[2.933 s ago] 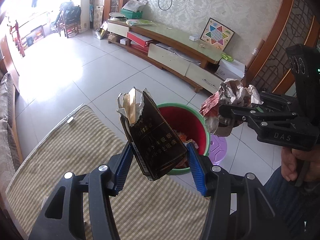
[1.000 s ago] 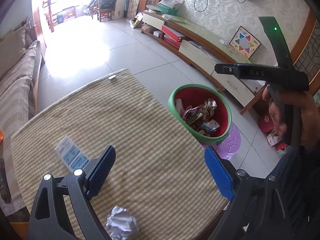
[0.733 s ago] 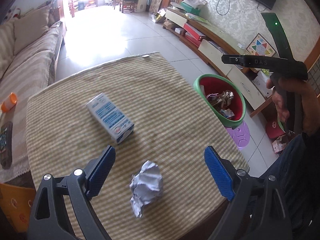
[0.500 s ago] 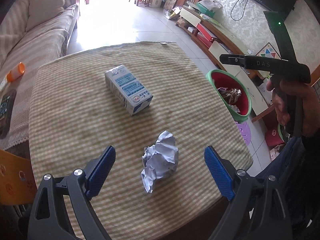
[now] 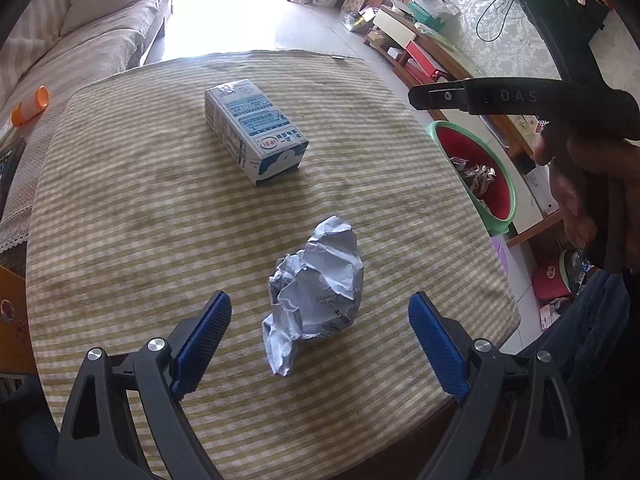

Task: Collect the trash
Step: 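Move both tools back over the table toward the foil and white carton, then grasp the crumpled foil with the left tool while the right tool grasps the white-blue carton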

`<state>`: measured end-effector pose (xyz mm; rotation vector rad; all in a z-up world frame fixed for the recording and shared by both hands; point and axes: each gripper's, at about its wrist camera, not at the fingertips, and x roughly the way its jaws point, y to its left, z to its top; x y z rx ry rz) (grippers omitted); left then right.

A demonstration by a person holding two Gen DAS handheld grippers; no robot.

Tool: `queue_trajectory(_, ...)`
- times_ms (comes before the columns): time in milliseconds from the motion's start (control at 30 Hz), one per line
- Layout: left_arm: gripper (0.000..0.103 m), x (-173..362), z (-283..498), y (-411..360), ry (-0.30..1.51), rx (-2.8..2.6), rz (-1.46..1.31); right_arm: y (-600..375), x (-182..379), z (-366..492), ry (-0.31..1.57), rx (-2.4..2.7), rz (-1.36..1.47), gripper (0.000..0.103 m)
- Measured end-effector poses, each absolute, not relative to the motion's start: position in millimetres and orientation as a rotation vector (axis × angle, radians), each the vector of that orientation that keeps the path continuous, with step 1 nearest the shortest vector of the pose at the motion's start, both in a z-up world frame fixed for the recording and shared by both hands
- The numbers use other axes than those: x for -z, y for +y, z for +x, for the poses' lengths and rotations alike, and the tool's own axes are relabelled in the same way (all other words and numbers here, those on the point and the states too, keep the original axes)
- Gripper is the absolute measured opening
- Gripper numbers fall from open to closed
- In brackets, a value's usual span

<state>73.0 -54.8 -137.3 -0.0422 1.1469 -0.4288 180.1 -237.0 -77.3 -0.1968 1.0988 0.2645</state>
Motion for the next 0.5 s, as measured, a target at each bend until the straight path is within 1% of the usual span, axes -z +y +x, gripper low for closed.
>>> queue_trajectory(133, 0.085, 148.2, 78.8, -79.7, 1.144, 0.412, 0.094, -241.1, 79.6, 180.8, 1.108, -0.255, -0.184, 0.088)
queue_trajectory(200, 0.085, 155.8, 83.3, -85.6, 1.164, 0.405, 0.117, -241.3, 78.8, 180.1, 1.106, -0.257, -0.185, 0.088)
queue_trajectory(267, 0.078, 161.9, 87.0, -87.6, 1.180, 0.393, 0.121, -241.5, 77.3, 178.7, 1.102, -0.262, -0.185, 0.088)
queue_trajectory(367, 0.072, 170.8, 90.7, -87.3, 1.203, 0.376, 0.124, -241.6, 75.3, 178.0, 1.099, -0.268, -0.181, 0.088)
queue_trajectory(433, 0.060, 176.5, 92.4, -84.8, 1.215, 0.366, 0.118, -242.2, 74.8, 177.4, 1.097, -0.271, -0.181, 0.088)
queue_trajectory(500, 0.055, 178.4, 92.0, -80.2, 1.222, 0.377, 0.083, -242.5, 75.1, 176.7, 1.097, -0.272, -0.183, 0.088)
